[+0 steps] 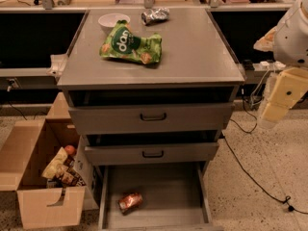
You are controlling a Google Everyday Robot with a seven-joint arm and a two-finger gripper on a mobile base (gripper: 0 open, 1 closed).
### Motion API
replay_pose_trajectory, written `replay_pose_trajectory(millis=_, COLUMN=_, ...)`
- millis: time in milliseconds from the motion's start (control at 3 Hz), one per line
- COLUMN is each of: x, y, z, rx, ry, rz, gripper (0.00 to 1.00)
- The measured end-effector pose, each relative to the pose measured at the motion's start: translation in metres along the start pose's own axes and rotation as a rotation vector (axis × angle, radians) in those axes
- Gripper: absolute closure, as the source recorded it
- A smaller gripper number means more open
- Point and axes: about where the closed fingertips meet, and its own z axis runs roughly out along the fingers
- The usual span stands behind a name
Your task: Pick coke can from bottom drawer and place on counter
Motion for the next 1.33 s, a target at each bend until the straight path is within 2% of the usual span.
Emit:
replay_pose_trajectory(millis=333, x=-0.003, y=0.003, z=0.005, rx=0.004, ry=-0.044, rz=-0.016, gripper=0.00)
replay_pose_trajectory(millis=667, x=-0.003, y=0.003, z=0.008, rx=0.001, ry=-0.047, rz=-0.017, gripper=0.00)
replay_pose_trajectory(millis=1000, x=-0.002, y=0.009, z=0.033, rx=-0.022, ry=-0.072, rz=-0.024, gripper=0.00)
replay_pose_trajectory(millis=1333, x=-0.013, y=0.026, z=0.068, rx=-0.035, ry=-0.103, rz=-0.060, gripper=0.00)
